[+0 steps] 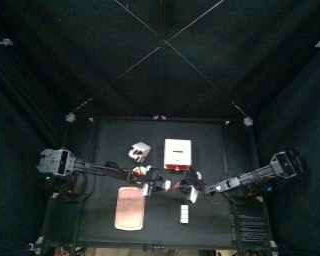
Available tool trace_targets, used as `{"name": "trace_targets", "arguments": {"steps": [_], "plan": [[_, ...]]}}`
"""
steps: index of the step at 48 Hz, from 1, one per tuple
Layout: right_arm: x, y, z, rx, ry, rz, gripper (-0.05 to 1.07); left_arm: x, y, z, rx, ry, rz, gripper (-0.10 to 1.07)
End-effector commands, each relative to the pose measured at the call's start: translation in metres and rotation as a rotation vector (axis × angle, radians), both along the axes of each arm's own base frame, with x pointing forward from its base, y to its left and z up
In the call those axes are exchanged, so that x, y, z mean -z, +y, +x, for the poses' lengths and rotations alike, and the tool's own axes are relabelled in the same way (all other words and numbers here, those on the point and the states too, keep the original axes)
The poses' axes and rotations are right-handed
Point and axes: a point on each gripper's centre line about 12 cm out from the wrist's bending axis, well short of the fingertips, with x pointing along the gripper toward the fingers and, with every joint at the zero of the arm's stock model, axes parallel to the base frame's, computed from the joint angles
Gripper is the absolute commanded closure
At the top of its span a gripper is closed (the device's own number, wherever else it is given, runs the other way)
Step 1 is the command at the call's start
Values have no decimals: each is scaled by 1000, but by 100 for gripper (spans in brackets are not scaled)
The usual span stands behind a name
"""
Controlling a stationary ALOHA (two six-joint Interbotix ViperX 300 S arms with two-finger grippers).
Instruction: Drop rice
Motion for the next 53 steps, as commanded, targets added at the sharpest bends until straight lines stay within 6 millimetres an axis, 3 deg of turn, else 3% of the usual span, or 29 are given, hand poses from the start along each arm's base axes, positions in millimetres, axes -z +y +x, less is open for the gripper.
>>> {"name": "trace_targets", "arguments": {"steps": [1,16,23,35,53], "plan": [[-8,0,1,3,-23,9,54,-14,1,1,2,-42,0,28],[-8,0,1,5,-23,11,54,-11,0,-2,5,-35,2,29],[-9,-2,3,11,-28,11,54,-18,4,3,2,-89,-24,28],[-9,-1,3,10,-28,14,54,2,1,12,26,-97,-46,27],[-9,0,2,8,-25,15,54,6,3,8,27,-85,-41,6]]}}
